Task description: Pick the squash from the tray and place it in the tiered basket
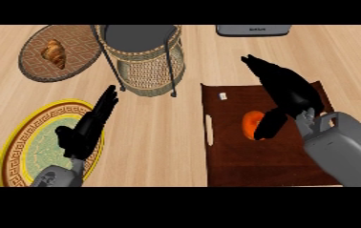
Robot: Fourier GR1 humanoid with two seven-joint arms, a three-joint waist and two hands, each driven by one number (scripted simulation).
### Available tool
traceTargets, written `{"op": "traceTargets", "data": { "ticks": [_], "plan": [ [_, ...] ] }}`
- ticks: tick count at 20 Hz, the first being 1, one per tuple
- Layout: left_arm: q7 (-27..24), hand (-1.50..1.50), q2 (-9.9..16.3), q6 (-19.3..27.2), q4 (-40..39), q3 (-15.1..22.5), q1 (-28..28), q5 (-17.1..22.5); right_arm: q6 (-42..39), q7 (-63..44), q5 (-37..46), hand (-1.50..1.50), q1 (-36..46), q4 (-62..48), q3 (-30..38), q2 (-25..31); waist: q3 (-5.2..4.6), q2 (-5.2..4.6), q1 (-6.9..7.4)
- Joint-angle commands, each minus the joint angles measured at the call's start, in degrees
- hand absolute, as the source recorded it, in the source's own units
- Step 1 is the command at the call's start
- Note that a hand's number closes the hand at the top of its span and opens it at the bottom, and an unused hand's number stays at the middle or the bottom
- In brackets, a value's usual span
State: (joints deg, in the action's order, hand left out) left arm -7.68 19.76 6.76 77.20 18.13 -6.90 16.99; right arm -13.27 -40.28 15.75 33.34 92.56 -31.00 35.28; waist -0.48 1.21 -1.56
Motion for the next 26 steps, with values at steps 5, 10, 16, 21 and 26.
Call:
{"op": "traceTargets", "data": {
  "ticks": [5,10,16,21,26],
  "plan": [
    [1.25,0.0,-3.12,0.72,-2.31,0.23,-4.35,-1.67,-15.15,-29.96,-8.53,-1.5,6.28,14.11,-2.04,-3.92,0.33,-0.87,0.71],
    [-2.17,0.0,-1.66,-2.5,-0.44,-0.59,0.71,-1.45,-12.82,-32.8,-6.37,-1.5,1.07,19.17,-2.7,-2.11,0.4,-0.94,1.07],
    [-0.64,0.0,-2.4,-1.52,-1.77,-1.45,-1.33,-2.34,-12.42,-33.6,1.18,-1.5,-0.11,15.37,-5.71,-1.07,0.37,-0.97,1.17],
    [0.59,0.0,-3.03,-1.29,-0.81,-1.64,-3.01,-3.39,-8.72,-29.7,5.65,-1.5,-1.62,4.79,-6.66,-6.0,0.45,-1.28,1.99],
    [1.21,0.0,-1.73,-4.46,-1.02,-4.73,-2.72,-2.61,-7.06,-25.59,9.69,-1.5,-8.52,7.47,-5.08,-7.57,0.47,-1.17,1.47]
  ]
}}
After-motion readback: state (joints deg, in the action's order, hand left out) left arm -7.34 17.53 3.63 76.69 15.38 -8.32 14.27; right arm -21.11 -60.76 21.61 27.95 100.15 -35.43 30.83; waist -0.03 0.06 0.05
